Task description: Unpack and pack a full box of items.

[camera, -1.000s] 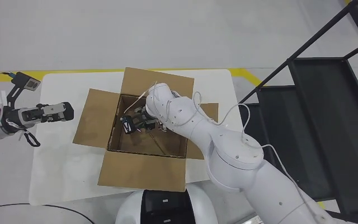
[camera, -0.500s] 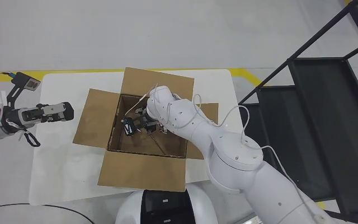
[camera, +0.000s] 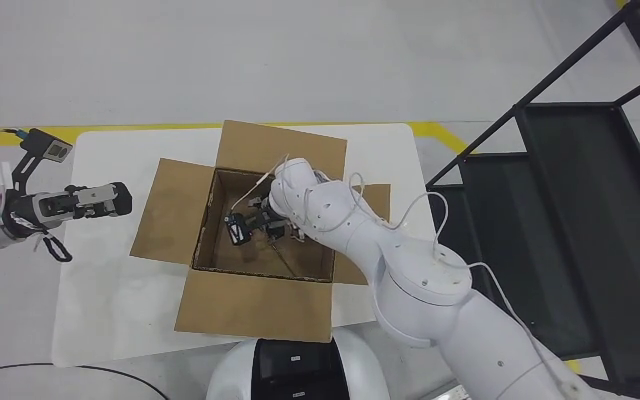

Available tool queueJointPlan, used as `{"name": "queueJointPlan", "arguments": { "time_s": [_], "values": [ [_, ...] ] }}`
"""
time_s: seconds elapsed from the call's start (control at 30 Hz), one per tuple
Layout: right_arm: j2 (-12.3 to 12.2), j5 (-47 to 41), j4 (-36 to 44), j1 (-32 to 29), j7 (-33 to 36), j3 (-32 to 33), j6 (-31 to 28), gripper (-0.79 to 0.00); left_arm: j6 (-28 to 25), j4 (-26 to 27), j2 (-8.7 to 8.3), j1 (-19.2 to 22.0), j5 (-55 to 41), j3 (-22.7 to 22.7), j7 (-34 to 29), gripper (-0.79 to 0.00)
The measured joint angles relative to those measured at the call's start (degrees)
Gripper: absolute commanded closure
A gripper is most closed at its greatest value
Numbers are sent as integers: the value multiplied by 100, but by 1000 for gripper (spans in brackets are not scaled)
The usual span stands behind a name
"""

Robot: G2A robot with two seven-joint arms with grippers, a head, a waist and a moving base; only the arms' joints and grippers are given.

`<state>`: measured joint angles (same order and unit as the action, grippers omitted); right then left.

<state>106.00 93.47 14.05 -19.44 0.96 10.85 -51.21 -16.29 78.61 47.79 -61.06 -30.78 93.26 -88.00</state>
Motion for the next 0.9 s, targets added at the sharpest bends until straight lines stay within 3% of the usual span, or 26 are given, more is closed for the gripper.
{"name": "queueJointPlan", "arguments": {
  "time_s": [0.23, 0.47, 0.63, 0.73, 0.9],
  "values": [
    [-22, 247, -19, 68, -133, -80, -274, -643, 0, 0, 0, 0, 0, 0, 0, -785],
    [-2, 288, -105, 139, -112, -60, -256, -720, 0, 0, 0, 0, 0, 0, 0, -785],
    [53, 220, -147, 134, 40, -15, -267, -566, 0, 0, 0, 0, 0, 0, 0, -785],
    [85, 160, -175, 136, 103, 22, -242, -416, 0, 0, 0, 0, 0, 0, 0, -785],
    [136, 121, -184, 133, 167, 53, -236, -348, 0, 0, 0, 0, 0, 0, 0, -785]
  ]
}}
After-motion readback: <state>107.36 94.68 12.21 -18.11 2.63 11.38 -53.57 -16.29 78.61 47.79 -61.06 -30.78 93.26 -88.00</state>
